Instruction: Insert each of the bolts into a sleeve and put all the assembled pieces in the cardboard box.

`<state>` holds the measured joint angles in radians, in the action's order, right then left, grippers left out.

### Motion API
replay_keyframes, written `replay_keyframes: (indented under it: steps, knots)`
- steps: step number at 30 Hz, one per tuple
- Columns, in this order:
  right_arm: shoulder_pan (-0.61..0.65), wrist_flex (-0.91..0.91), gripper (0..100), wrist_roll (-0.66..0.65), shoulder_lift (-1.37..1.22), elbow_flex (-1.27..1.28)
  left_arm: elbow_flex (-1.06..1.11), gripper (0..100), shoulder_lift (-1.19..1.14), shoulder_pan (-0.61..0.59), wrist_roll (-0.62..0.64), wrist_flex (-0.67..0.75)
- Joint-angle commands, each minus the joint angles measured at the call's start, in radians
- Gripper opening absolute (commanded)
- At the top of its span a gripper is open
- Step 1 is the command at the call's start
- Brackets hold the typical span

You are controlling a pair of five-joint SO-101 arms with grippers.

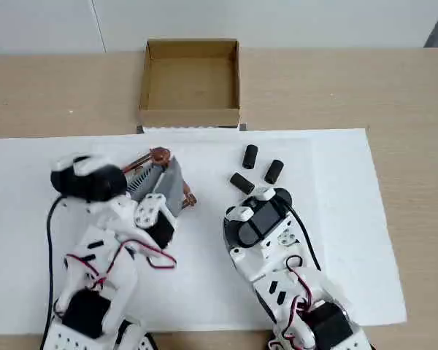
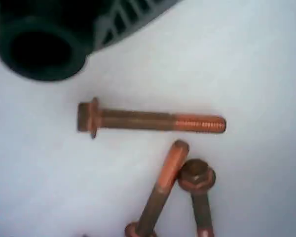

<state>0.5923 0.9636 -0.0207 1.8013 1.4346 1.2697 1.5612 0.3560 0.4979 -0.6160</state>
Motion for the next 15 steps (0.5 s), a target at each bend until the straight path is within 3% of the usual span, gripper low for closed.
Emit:
replay_keyframes:
  steps: [1, 15]
  knots:
    - [0.008, -0.071, 0.2, 0.0, 0.01, 0.006, 0.021, 0, 0.101, 0.087, 0.031, 0.04]
    - [0.128, -0.084, 0.2, -0.002, 0.01, 0.008, 0.107, 0, 0.221, 0.133, 0.124, 0.035]
